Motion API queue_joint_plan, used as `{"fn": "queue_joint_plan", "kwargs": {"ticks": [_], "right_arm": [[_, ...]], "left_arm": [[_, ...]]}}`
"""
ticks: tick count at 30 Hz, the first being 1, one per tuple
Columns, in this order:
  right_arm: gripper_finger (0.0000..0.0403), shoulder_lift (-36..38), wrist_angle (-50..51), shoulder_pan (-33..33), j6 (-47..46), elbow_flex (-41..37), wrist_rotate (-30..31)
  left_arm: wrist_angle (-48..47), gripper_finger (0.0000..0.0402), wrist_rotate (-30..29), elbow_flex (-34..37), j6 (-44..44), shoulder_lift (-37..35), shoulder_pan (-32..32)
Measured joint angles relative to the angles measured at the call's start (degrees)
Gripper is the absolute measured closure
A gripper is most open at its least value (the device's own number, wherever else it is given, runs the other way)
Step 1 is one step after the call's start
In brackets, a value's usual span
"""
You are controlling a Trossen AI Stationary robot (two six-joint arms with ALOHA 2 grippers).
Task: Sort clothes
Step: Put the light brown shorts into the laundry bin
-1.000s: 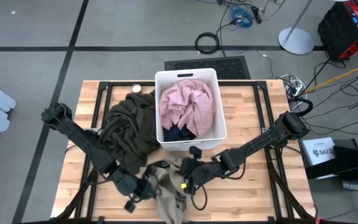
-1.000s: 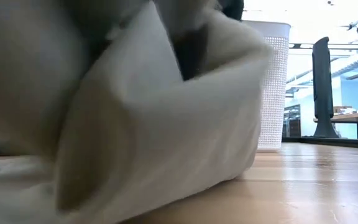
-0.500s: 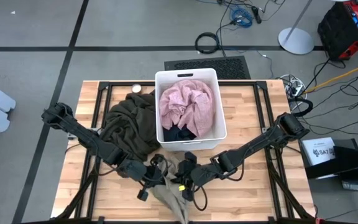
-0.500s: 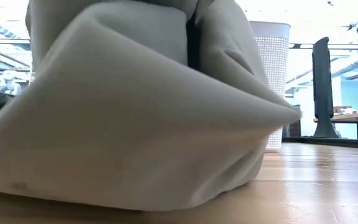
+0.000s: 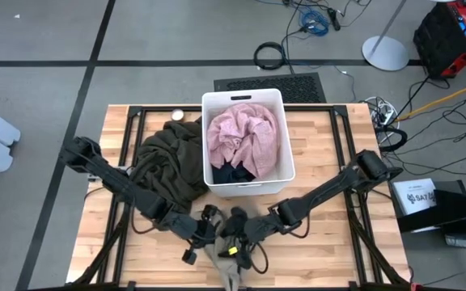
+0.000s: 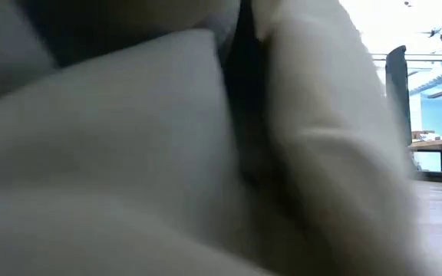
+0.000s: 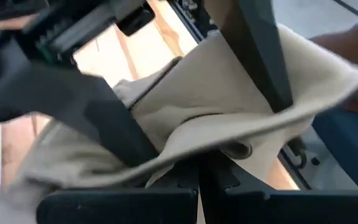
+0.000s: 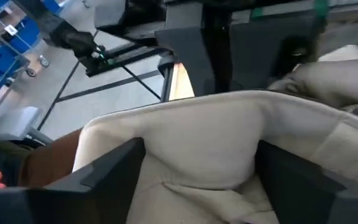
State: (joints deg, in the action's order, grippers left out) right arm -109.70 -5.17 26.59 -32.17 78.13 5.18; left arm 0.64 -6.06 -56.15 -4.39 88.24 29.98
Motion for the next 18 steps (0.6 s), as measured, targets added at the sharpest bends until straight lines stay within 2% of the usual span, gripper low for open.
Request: {"fn": "queue_joint_plan", "kwargs": {"ticks": [7,14,18], "right_arm": [[0.0087,-4.1,-1.2,0.0,0.4,0.2,-0.1],[0.0104,-4.4,-0.4,-0.1,2.1,0.2,-0.1],[0.0123,-4.4,1.2,0.1,2.6,0.2,2.6]], "left_arm": [[1.6,0.0401,1.5,0.2,1.8,0.3,-0.2],[1.6,0.0401,0.0,0.2,2.3,0.2,-0.6],[1.0,0.0401,-0.4,-1.3,4.6,0.2,-0.7]]}}
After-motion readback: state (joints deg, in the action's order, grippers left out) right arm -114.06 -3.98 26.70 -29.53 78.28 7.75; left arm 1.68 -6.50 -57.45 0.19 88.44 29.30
